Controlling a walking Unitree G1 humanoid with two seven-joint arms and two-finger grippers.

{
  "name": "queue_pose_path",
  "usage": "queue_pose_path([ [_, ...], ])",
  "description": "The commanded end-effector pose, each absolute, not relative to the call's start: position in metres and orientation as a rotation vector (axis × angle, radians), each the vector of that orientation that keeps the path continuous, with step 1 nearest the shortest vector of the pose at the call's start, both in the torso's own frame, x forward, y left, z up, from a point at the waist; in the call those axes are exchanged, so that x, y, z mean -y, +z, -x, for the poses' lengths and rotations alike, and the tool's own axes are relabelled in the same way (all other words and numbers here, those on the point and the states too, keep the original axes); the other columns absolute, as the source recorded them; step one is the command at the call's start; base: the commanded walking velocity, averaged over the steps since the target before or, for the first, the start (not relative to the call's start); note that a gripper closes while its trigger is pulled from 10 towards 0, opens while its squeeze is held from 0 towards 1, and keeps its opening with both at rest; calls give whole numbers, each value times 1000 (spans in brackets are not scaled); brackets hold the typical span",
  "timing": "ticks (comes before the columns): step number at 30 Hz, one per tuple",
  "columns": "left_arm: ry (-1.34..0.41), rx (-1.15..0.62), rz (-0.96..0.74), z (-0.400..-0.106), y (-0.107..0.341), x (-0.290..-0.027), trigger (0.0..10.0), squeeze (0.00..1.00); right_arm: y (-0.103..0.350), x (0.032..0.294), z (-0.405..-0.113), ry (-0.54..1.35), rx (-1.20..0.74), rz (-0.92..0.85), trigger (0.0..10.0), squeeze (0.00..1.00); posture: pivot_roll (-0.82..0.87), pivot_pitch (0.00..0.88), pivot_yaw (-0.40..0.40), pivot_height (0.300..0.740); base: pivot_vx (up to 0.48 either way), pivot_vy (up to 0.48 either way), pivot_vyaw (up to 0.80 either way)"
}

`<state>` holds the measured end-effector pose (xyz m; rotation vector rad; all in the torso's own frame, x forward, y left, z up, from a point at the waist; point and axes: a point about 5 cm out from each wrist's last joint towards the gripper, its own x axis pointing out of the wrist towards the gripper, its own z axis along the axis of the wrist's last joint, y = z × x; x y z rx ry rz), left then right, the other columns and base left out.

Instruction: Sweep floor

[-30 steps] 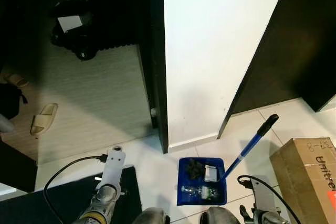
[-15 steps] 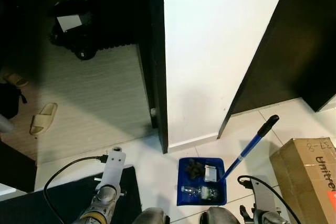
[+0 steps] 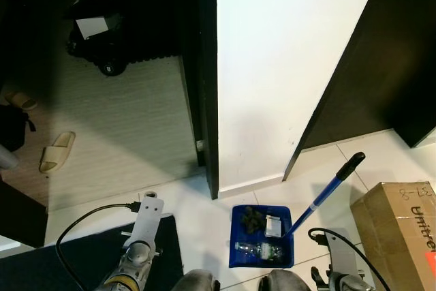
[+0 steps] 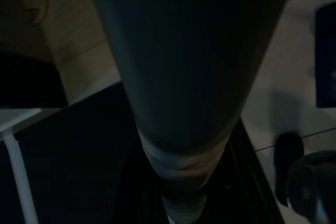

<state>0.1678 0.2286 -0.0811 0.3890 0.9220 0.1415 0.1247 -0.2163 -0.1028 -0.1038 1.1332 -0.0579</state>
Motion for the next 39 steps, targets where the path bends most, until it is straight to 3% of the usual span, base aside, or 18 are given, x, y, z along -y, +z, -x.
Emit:
queue_pose_path([
  [1,165,-948,-419,-157,-75,-268,10000,0,-104,216,-122,-59,-1140,107,10000,0,58,0,-10,740,0,0,0],
  [14,103,-1001,-309,-156,-84,-243,10000,0,-103,217,-123,-69,-1139,104,10000,0,47,0,-3,740,0,0,0],
  [39,118,-981,-331,-166,-81,-241,10000,0,-100,222,-130,-88,-1118,106,10000,0,34,0,9,740,0,0,0],
])
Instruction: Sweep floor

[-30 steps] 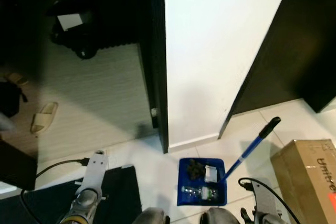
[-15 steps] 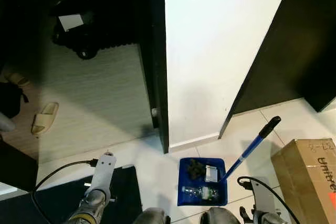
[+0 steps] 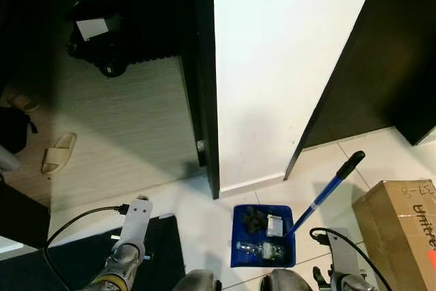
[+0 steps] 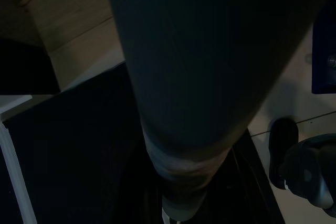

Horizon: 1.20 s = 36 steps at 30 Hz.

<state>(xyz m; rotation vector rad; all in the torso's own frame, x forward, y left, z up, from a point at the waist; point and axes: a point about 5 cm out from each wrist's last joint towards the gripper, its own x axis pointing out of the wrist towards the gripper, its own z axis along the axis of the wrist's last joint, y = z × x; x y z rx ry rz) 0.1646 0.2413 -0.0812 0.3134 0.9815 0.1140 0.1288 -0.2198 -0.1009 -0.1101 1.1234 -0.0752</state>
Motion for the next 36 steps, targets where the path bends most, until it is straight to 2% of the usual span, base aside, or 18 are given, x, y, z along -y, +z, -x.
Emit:
queue_pose_path([
  [1,120,-984,-333,-166,-81,-242,10000,0,-100,222,-131,-93,-1114,105,10000,0,34,0,10,740,0,0,0],
  [16,131,-992,-308,-161,-83,-243,10000,0,-101,217,-128,-78,-1117,115,10000,0,46,0,-7,740,0,0,0],
  [24,147,-1007,-296,-156,-84,-244,10000,0,-99,223,-130,-69,-1096,114,10000,0,53,0,-17,740,0,0,0],
  [28,143,-1012,-304,-155,-85,-244,10000,0,-92,232,-142,-143,-1009,129,10000,0,63,0,-28,740,0,0,0],
  [29,155,-1011,-297,-155,-85,-245,10000,0,-90,232,-145,-161,-973,40,0,0,70,0,-33,740,0,0,0],
  [32,177,-1006,-285,-154,-84,-247,10000,0,-91,224,-146,-103,-967,63,0,0,58,0,-14,740,0,0,0],
  [33,160,-1010,-295,-155,-84,-247,10000,0,-92,220,-146,-104,-972,72,510,0,49,0,1,740,0,0,0],
  [34,160,-1010,-295,-155,-84,-247,10000,0,-92,220,-146,-104,-972,72,510,0,49,0,1,740,0,0,0],
  [35,138,-1015,-312,-155,-84,-246,10000,0,-93,217,-147,-106,-976,60,10000,0,55,0,-12,740,0,0,0],
  [36,126,-1014,-324,-156,-84,-245,10000,0,-93,216,-148,-118,-970,47,10000,0,70,0,-31,740,0,0,0],
])
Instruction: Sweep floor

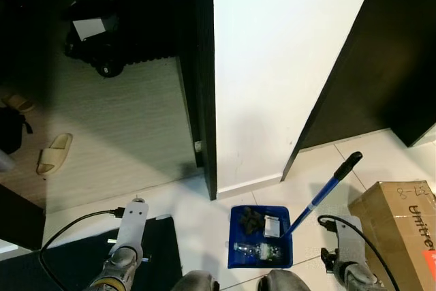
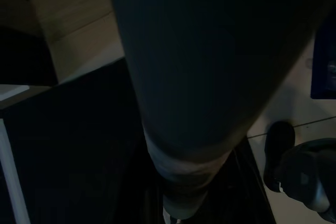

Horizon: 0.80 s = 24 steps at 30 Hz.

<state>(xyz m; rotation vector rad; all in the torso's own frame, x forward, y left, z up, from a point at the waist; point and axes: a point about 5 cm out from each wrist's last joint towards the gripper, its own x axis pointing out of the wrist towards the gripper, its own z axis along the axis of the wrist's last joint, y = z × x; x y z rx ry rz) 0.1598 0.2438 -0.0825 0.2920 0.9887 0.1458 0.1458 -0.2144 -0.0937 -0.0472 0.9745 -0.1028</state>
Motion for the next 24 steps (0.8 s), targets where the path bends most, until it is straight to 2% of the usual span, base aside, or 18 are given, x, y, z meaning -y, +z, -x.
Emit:
queue_pose_path([
  [1,143,-1004,-315,-159,-83,-246,10000,0,-93,213,-149,-118,-963,-3,0,0,82,0,-43,740,0,0,0],
  [3,169,-992,-298,-161,-81,-248,10000,0,-93,212,-149,-103,-974,10,0,0,80,0,-37,740,0,0,0],
  [4,183,-987,-286,-161,-81,-248,10000,0,-94,211,-148,-101,-990,12,549,0,76,0,-28,740,0,0,0],
  [5,167,-997,-294,-158,-84,-243,10000,0,-95,210,-146,-108,-1001,-14,10000,0,72,0,-23,740,0,0,0],
  [9,132,-1015,-322,-154,-87,-239,10000,0,-94,210,-149,-107,-979,-23,10000,0,76,0,-35,740,0,0,0],
  [10,156,-1018,-312,-152,-87,-239,10000,0,-93,209,-151,-99,-972,-24,0,0,79,0,-37,740,0,0,0],
  [11,156,-1018,-312,-152,-87,-239,10000,0,-93,209,-151,-99,-972,-24,0,0,79,0,-37,740,0,0,0],
  [12,170,-1016,-299,-152,-87,-239,10000,0,-94,209,-150,-94,-990,-15,4314,0,67,0,-17,740,0,0,0],
  [13,158,-1015,-301,-152,-87,-237,10000,0,-94,210,-149,-99,-995,-3,10000,0,60,0,-8,740,0,0,0],
  [15,137,-1017,-311,-153,-88,-235,10000,0,-94,211,-149,-103,-994,5,10000,0,58,0,-13,740,0,0,0],
  [16,121,-1020,-321,-154,-88,-233,10000,0,-94,210,-149,-115,-984,-52,0,0,61,0,-19,740,0,0,0],
  [17,128,-1015,-319,-155,-88,-232,10000,0,-93,212,-150,-116,-982,-37,0,0,72,0,-38,740,0,0,0],
  [18,138,-1012,-314,-157,-87,-231,10000,0,-93,212,-150,-114,-983,-23,4314,0,72,0,-38,740,0,0,0],
  [21,168,-997,-293,-160,-86,-232,10000,0,-94,214,-148,-115,-1000,31,4314,0,75,0,-41,740,0,0,0],
  [22,164,-989,-288,-162,-85,-231,10000,0,-95,214,-146,-107,-1006,27,10000,0,67,0,-29,740,0,0,0],
  [23,149,-989,-295,-163,-85,-228,10000,0,-95,213,-145,-111,-999,-31,0,0,66,0,-31,740,0,0,0],
  [24,149,-989,-295,-163,-85,-228,10000,0,-95,213,-145,-111,-999,-31,0,0,66,0,-31,740,0,0,0],
])
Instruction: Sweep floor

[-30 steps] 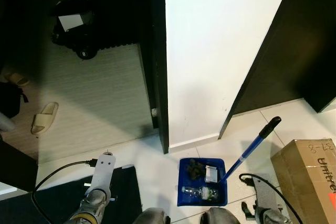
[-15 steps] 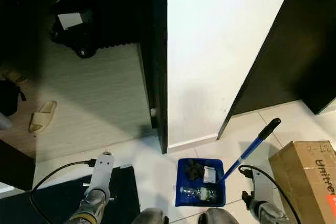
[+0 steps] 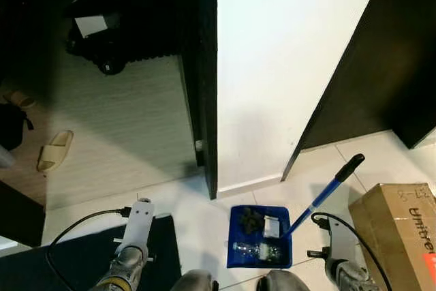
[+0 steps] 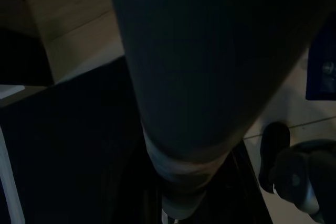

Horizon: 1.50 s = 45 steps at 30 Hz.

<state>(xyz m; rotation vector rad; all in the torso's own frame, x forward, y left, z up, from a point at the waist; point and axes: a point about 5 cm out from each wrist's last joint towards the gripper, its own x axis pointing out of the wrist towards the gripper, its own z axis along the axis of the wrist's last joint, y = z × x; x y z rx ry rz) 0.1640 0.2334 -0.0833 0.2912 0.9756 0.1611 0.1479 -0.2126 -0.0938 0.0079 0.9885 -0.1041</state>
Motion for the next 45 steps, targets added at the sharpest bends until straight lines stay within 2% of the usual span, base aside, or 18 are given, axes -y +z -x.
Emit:
queue_pose_path([
  [1,139,-993,-303,-163,-86,-226,10000,0,-95,216,-145,-129,-995,-13,0,0,73,0,-43,740,0,0,0],
  [2,151,-995,-298,-163,-86,-226,10000,0,-95,219,-143,-155,-1003,-10,8000,0,70,0,-41,740,0,0,0],
  [3,163,-998,-294,-163,-86,-226,10000,0,-95,221,-142,-174,-1009,-3,8000,0,66,0,-36,740,0,0,0],
  [4,167,-997,-286,-163,-86,-225,10000,0,-95,221,-142,-172,-1011,-9,10000,0,52,0,-16,740,0,0,0],
  [5,167,-997,-286,-163,-86,-225,10000,0,-95,221,-142,-172,-1011,-9,10000,0,52,0,-16,740,0,0,0],
  [6,152,-998,-292,-164,-86,-223,10000,0,-95,220,-142,-170,-1013,-24,10000,1000,43,0,-8,740,0,0,0],
  [9,97,-1007,-330,-164,-88,-216,10000,0,-93,221,-145,-182,-983,-71,10000,1000,58,0,-30,740,0,0,0],
  [21,144,-983,-284,-175,-85,-206,10000,0,-93,216,-147,-129,-980,-60,10000,1000,70,0,-36,740,0,0,0],
  [23,142,-986,-303,-181,-79,-225,10000,0,-93,215,-149,-132,-966,-68,10000,1000,75,0,-35,740,0,0,0],
  [33,135,-988,-320,-181,-78,-229,10000,0,-95,221,-142,-150,-1027,-16,10000,1000,68,0,-15,740,0,0,0],
  [34,136,-987,-319,-180,-79,-229,10000,0,-96,222,-140,-145,-1042,-5,10000,0,66,0,-13,740,0,0,0],
  [39,113,-988,-332,-178,-79,-229,10000,0,-97,222,-136,-133,-1044,-36,10000,0,64,0,-10,740,0,0,0],
  [40,117,-987,-329,-178,-79,-229,10000,0,-97,224,-134,-146,-1043,-39,0,0,64,0,-11,740,0,0,0],
  [45,131,-982,-327,-178,-79,-230,10000,0,-98,230,-129,-157,-1052,-15,0,0,66,0,-15,740,0,0,0],
])
